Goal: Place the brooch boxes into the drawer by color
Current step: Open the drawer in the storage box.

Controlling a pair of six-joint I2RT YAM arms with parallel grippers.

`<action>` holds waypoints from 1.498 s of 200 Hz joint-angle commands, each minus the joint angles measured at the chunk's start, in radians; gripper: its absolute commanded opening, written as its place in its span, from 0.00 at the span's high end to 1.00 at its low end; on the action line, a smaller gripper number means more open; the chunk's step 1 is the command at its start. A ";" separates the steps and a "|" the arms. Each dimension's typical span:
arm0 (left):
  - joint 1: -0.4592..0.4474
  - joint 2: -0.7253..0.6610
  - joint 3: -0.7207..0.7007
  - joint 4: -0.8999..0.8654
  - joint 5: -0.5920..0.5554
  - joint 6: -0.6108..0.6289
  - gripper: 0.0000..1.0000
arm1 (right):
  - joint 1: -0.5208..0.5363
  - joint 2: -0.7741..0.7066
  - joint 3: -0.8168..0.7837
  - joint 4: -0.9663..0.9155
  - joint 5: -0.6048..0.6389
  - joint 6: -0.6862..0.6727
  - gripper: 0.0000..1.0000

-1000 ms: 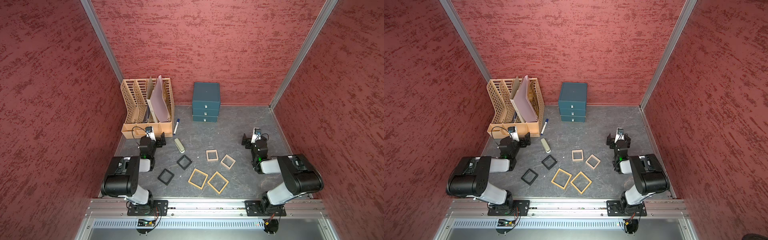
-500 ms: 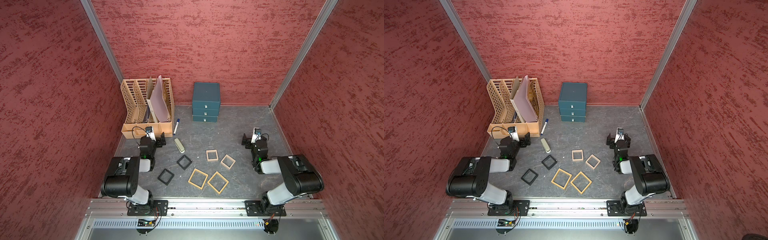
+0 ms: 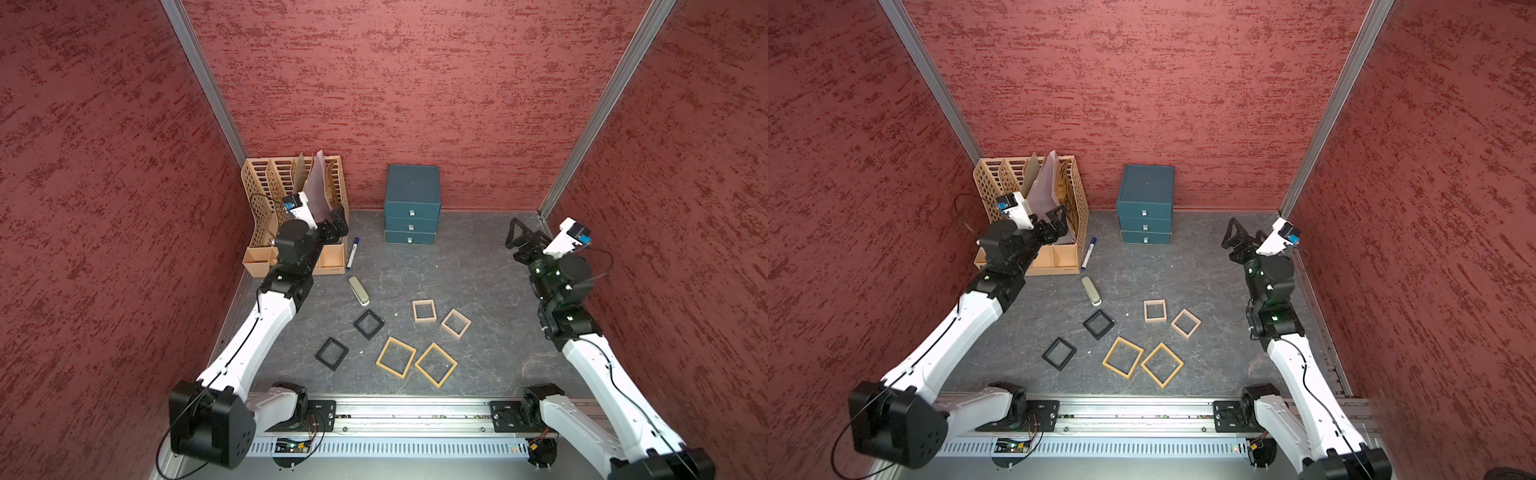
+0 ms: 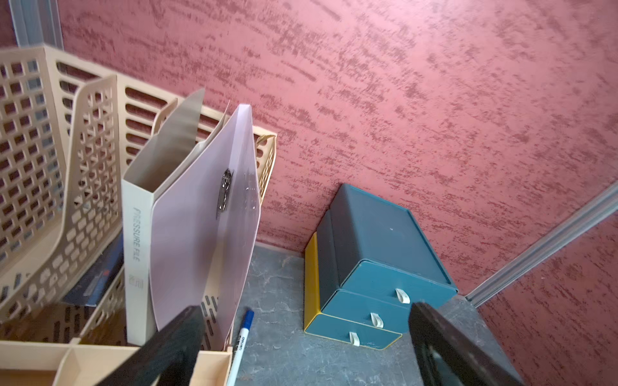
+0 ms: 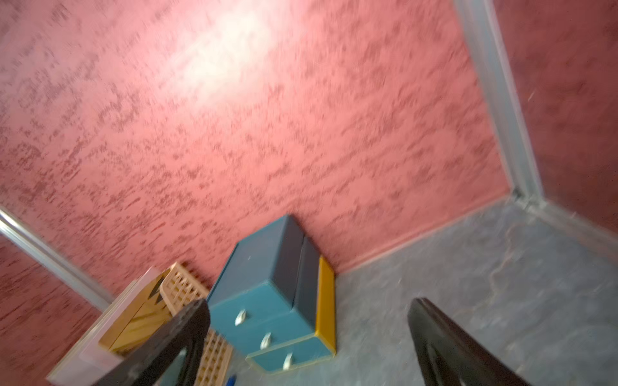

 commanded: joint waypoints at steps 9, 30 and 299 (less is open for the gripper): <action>-0.039 0.219 0.225 -0.372 0.144 -0.101 0.00 | 0.003 0.216 0.102 -0.276 -0.329 0.261 0.14; -0.053 0.329 0.333 -0.390 0.189 -0.123 0.08 | 0.011 0.261 0.105 -0.200 -0.403 0.365 0.26; -0.061 1.011 1.043 -0.436 0.300 -0.267 0.30 | 0.229 0.864 0.242 0.562 -0.399 0.962 0.35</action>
